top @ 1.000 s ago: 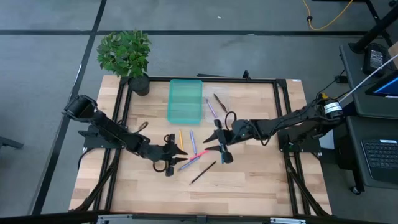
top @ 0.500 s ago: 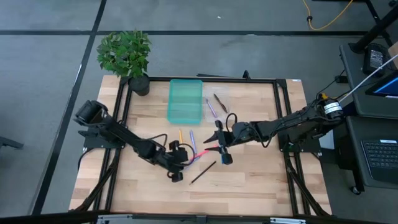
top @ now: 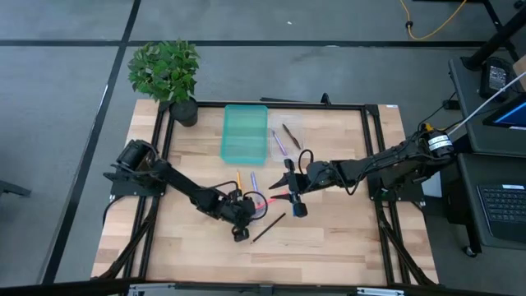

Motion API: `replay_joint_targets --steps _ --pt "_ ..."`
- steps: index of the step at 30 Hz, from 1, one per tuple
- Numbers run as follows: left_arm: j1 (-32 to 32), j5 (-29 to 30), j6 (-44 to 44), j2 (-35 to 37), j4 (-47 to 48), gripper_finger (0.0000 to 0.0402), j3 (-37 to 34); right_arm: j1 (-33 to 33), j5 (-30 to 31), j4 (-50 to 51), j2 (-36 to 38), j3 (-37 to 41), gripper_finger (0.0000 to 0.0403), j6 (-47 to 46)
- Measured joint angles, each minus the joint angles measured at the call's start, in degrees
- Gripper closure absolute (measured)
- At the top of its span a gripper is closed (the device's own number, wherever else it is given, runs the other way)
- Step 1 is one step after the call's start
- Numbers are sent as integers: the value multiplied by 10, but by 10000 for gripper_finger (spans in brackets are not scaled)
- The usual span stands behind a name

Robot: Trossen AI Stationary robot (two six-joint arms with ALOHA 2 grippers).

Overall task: Sort pens & pencils
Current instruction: Put the blue pen into the transparent bin

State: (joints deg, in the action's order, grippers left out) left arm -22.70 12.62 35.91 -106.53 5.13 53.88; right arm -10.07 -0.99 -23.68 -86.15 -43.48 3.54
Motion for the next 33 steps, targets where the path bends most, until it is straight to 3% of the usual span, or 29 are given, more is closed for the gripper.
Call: replay_joint_targets --steps 9,17,27,33 --pt "8 -18 29 -10 19 311 2 0 0 0 0 0 263 -3" --pt "9 -18 32 -10 25 380 0 0 0 0 0 0 263 -4" --pt "-4 -3 -9 -9 10 380 -3 0 -1 0 0 0 263 -4" --pt "-31 24 -45 28 13 380 -9 0 -1 3 0 0 263 -4"
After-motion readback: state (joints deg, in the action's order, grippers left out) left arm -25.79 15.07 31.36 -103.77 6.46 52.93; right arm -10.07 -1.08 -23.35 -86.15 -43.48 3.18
